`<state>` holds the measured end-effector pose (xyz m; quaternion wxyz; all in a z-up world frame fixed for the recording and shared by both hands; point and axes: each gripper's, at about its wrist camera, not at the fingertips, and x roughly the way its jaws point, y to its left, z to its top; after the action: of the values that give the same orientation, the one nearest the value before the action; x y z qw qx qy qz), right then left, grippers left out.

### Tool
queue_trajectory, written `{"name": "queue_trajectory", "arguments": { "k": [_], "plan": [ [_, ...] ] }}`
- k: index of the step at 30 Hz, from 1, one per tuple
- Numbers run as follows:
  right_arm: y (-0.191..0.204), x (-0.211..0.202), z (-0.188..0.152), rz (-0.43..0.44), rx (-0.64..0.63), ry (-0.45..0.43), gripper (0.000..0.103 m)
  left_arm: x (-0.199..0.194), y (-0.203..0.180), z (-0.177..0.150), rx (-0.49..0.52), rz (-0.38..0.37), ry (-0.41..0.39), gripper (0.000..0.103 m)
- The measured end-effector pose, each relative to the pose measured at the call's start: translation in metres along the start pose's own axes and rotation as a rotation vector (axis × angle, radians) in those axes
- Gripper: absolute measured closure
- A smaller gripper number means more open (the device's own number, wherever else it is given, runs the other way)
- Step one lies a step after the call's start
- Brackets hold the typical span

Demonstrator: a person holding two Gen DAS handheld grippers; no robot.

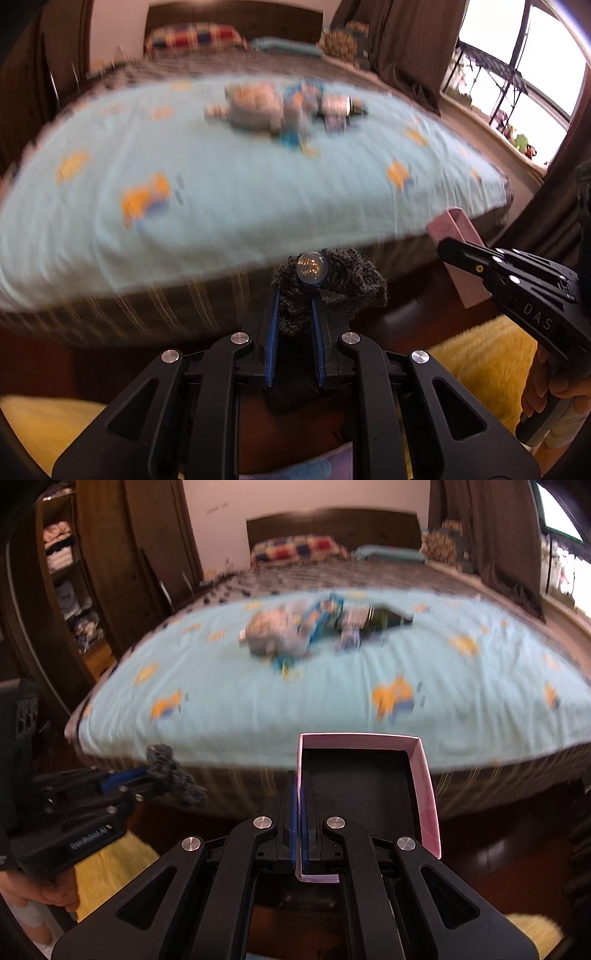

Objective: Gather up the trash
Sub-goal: 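Carry the box and fuzzy ball down toward the black bin with both tools, then open both tools over the black bin to drop the box and ball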

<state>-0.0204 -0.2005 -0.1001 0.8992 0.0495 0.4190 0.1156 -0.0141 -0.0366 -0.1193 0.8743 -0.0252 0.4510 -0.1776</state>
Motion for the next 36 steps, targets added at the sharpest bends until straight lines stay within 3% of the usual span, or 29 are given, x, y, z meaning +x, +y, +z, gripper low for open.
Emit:
{"name": "queue_trajectory", "arguments": {
  "k": [6,13,16,22,31,36],
  "plan": [
    [-0.005,0.041,-0.032,0.026,0.032,0.120,0.100,0.054,0.005,-0.038,-0.027,-0.018,0.143,0.088],
    [-0.024,0.096,-0.067,0.077,0.108,0.210,0.100,0.113,0.011,-0.063,-0.032,-0.032,0.244,0.088],
    [-0.030,0.112,-0.078,0.048,0.108,0.241,0.100,0.135,0.013,-0.070,-0.020,-0.036,0.279,0.088],
    [-0.027,0.126,-0.083,0.081,0.108,0.272,0.100,0.157,0.011,-0.075,-0.015,-0.023,0.310,0.088],
    [-0.013,0.142,-0.091,0.114,0.110,0.306,0.096,0.159,0.019,-0.077,-0.030,-0.017,0.322,0.084],
    [-0.010,0.152,-0.086,0.092,0.102,0.311,0.095,0.159,0.026,-0.081,-0.037,-0.019,0.324,0.071]
  ]
}}
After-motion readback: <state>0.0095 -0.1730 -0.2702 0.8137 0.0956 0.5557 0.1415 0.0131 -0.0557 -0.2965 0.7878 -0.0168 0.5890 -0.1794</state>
